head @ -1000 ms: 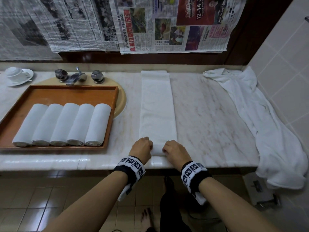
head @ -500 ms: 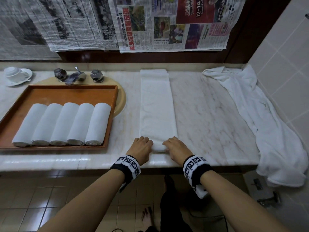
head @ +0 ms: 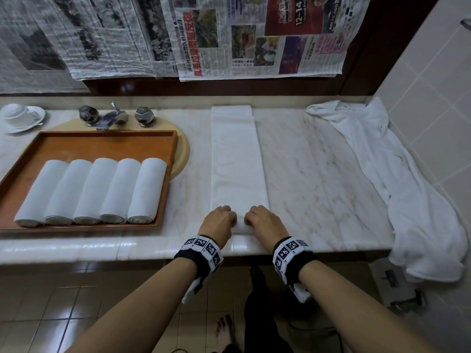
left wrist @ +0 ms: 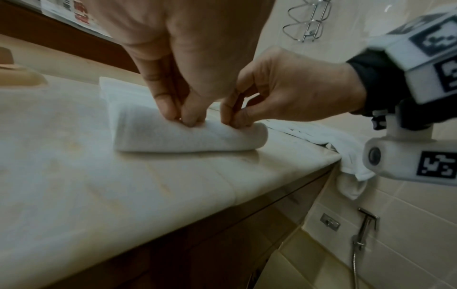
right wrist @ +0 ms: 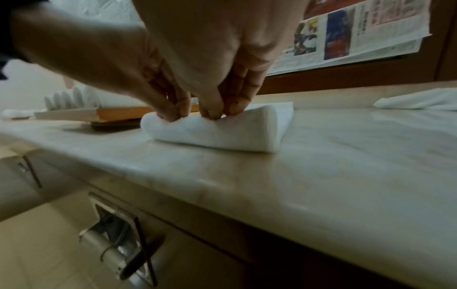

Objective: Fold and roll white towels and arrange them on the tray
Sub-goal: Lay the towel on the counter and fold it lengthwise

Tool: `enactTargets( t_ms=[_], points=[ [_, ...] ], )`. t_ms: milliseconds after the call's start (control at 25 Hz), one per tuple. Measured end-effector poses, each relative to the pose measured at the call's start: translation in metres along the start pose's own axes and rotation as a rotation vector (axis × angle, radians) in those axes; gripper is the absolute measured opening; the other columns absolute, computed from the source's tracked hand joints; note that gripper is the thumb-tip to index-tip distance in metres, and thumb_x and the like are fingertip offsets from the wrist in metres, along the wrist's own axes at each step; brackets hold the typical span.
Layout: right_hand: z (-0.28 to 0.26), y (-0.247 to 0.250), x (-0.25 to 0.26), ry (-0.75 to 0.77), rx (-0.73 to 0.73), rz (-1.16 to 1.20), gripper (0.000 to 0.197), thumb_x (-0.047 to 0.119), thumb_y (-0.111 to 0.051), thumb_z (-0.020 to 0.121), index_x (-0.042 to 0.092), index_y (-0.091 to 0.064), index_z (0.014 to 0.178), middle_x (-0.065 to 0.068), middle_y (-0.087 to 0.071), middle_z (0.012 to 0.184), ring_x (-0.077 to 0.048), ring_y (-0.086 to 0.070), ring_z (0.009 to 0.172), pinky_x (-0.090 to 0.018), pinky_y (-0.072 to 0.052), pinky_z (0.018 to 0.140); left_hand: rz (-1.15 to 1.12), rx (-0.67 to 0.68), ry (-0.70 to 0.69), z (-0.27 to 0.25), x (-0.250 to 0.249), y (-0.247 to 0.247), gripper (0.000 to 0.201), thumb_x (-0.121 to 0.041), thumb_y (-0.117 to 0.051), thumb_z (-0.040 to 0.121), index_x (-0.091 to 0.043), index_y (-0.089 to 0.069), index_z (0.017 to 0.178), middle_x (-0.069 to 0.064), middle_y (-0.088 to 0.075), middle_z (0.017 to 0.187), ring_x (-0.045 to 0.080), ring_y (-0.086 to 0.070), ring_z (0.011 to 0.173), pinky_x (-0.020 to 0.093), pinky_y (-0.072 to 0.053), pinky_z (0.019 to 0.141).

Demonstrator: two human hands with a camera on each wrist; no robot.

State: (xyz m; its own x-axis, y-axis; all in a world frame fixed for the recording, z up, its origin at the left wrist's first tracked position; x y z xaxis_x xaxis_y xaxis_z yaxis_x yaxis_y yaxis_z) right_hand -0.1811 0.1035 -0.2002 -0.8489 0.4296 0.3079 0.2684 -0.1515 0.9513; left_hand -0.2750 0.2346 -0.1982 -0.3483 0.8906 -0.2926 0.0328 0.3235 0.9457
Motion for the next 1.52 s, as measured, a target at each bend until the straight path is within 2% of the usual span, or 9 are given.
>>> enactTargets(
  t_ms=[280, 360, 520, 640, 800, 1080, 1240, 1400, 1520],
  points=[
    [-0.007, -0.003, 0.006, 0.006, 0.054, 0.008, 0.048, 0.005, -0.088, 0.038, 0.013, -0.062, 0.078, 0.0, -0.061, 0.077, -0.02, -0.059, 0.07, -0.023, -0.047, 0.056, -0.001, -0.003, -0.029, -0.009, -0.004, -0.006, 0.027, -0.016, -0.065, 0.084, -0.007, -0.061, 0.109, 0.005, -0.056, 0.113, 0.022, -0.049, 0.108, 0.032, -0.048, 0.085],
    [0.001, -0.002, 0.003, 0.007, 0.042, -0.04, 0.044, -0.005, -0.082, 0.044, 0.012, -0.063, 0.08, -0.002, -0.061, 0.078, -0.022, -0.058, 0.073, -0.026, -0.048, 0.058, 0.071, -0.005, -0.036, -0.005, -0.005, -0.003, 0.023, -0.007, -0.059, 0.084, -0.007, -0.06, 0.107, 0.008, -0.058, 0.112, 0.025, -0.05, 0.106, 0.032, -0.046, 0.084],
    [0.007, 0.006, -0.005, 0.014, 0.232, -0.062, 0.039, -0.003, -0.056, 0.083, 0.007, -0.058, 0.12, -0.008, -0.057, 0.116, -0.026, -0.049, 0.111, -0.032, -0.041, 0.093, 0.222, 0.061, -0.087, -0.001, -0.007, 0.002, 0.021, -0.007, -0.05, 0.086, -0.007, -0.058, 0.106, 0.01, -0.059, 0.108, 0.028, -0.051, 0.102, 0.032, -0.038, 0.084],
    [0.007, 0.011, -0.009, 0.017, 0.334, -0.015, 0.029, 0.003, -0.05, 0.091, 0.01, -0.061, 0.117, -0.008, -0.059, 0.111, -0.025, -0.05, 0.106, -0.032, -0.04, 0.087, 0.244, 0.135, -0.141, -0.003, -0.004, 0.003, 0.031, -0.003, -0.045, 0.088, -0.01, -0.055, 0.117, 0.009, -0.06, 0.11, 0.028, -0.052, 0.102, 0.033, -0.039, 0.085],
    [0.013, 0.015, -0.011, 0.005, 0.389, 0.021, 0.02, 0.005, -0.046, 0.093, 0.009, -0.064, 0.099, -0.007, -0.056, 0.089, -0.025, -0.052, 0.089, -0.033, -0.039, 0.074, 0.17, 0.173, -0.128, 0.001, -0.004, 0.005, 0.035, -0.003, -0.046, 0.092, -0.012, -0.053, 0.125, 0.009, -0.062, 0.112, 0.028, -0.054, 0.103, 0.035, -0.043, 0.087],
    [-0.003, -0.002, 0.01, 0.095, -0.042, -0.125, 0.026, 0.013, -0.087, 0.059, 0.01, -0.066, 0.075, -0.002, -0.06, 0.079, -0.02, -0.059, 0.073, -0.024, -0.043, 0.052, 0.079, -0.031, 0.032, 0.008, -0.007, 0.008, 0.021, -0.006, -0.049, 0.096, -0.011, -0.065, 0.108, 0.006, -0.052, 0.112, 0.023, -0.048, 0.105, 0.031, -0.046, 0.082],
    [-0.009, -0.006, 0.007, 0.079, -0.013, -0.112, 0.053, 0.004, -0.087, 0.049, 0.003, -0.067, 0.098, -0.009, -0.064, 0.093, -0.025, -0.063, 0.085, -0.028, -0.055, 0.067, 0.004, -0.096, -0.008, -0.002, -0.015, 0.001, 0.025, 0.003, -0.048, 0.088, -0.01, -0.061, 0.105, 0.004, -0.056, 0.108, 0.022, -0.048, 0.107, 0.03, -0.047, 0.079],
    [0.007, 0.005, 0.003, -0.008, 0.185, -0.047, 0.045, -0.003, -0.061, 0.081, 0.004, -0.055, 0.125, -0.011, -0.054, 0.122, -0.026, -0.046, 0.119, -0.033, -0.046, 0.091, -0.041, -0.172, -0.069, -0.014, -0.012, -0.016, 0.015, -0.001, -0.068, 0.076, -0.007, -0.065, 0.09, 0.007, -0.064, 0.094, 0.026, -0.056, 0.096, 0.033, -0.053, 0.071],
    [0.012, 0.008, -0.004, 0.021, 0.292, -0.003, 0.032, -0.001, -0.051, 0.086, 0.007, -0.058, 0.116, -0.009, -0.053, 0.117, -0.025, -0.043, 0.115, -0.029, -0.038, 0.092, -0.08, -0.185, -0.112, -0.021, -0.008, -0.024, 0.029, 0.006, -0.073, 0.064, -0.008, -0.065, 0.087, 0.005, -0.064, 0.089, 0.025, -0.058, 0.087, 0.029, -0.052, 0.064]
  ],
)
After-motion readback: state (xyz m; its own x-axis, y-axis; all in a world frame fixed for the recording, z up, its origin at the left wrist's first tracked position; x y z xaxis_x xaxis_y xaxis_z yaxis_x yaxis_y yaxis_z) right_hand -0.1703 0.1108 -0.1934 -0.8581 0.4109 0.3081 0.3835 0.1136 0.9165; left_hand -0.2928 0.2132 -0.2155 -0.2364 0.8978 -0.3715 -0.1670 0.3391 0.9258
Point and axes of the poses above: each hand's wrist, its own z-axis towards the middle knuckle, its own y-axis out of the back of the hand, x = y × z, the point moved 1 cm from there along z, towards the middle knuckle
